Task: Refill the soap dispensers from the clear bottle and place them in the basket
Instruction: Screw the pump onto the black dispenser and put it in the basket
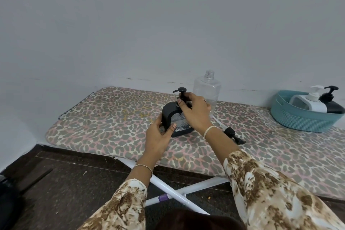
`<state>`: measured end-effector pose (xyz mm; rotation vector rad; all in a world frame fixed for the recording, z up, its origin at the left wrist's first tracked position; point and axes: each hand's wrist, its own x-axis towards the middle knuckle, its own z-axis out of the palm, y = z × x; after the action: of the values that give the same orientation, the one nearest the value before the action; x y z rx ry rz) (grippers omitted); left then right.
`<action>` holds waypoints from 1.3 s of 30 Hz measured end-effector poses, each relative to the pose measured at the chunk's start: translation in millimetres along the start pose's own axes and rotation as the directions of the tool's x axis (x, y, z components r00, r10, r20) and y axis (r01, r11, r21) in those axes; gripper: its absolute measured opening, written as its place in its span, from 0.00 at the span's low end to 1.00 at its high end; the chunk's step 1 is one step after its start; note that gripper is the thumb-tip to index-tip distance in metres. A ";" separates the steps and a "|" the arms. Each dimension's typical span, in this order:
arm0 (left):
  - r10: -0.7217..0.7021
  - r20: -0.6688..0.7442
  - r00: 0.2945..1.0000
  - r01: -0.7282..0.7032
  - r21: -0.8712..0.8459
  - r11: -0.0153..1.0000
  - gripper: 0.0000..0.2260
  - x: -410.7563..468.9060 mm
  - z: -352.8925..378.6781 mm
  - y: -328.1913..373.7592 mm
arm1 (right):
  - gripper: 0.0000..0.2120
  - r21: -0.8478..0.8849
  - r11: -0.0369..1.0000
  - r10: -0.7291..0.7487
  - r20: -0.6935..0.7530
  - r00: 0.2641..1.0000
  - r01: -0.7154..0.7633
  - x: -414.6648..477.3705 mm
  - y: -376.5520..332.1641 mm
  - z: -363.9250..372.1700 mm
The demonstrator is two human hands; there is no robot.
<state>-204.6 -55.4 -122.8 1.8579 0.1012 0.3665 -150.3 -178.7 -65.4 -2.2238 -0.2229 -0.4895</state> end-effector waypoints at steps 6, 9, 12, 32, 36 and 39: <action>-0.011 -0.005 1.000 0.011 -0.015 1.000 0.28 -0.4 0.1 0.6 | 0.16 0.009 0.999 0.038 -0.114 0.993 -0.037 0.7 -6.9 -1.4; -0.014 -0.006 1.000 0.014 -0.025 1.000 0.28 -0.1 0.1 0.1 | 0.17 -0.003 1.000 0.008 -0.068 0.998 -0.009 -5.3 -4.6 -1.6; -0.004 0.004 1.000 0.004 -0.025 1.000 0.28 -0.2 -0.2 -0.4 | 0.15 -0.057 0.998 0.004 -0.090 0.996 -0.009 -8.4 -2.7 -2.9; 0.026 -0.074 0.997 -0.026 0.002 1.000 0.24 -0.2 1.8 -3.7 | 0.17 -0.270 0.957 0.051 -0.191 0.980 -0.102 -2.9 -12.1 -3.4; 0.045 -0.073 0.996 -0.046 -0.017 0.999 0.22 -1.5 2.2 -4.6 | 0.17 -0.224 0.964 0.090 -0.225 0.970 -0.142 -7.4 -15.8 -4.5; 0.029 -0.038 0.999 -0.030 -0.039 0.999 0.25 -1.1 1.0 -6.1 | 0.15 -0.042 0.994 0.094 -0.119 0.988 -0.100 -1.9 -6.5 -4.3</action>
<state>-204.6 -54.7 -129.1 1.8154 0.0918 0.4211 -155.3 -177.8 -59.1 -2.2324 -0.0419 -0.5746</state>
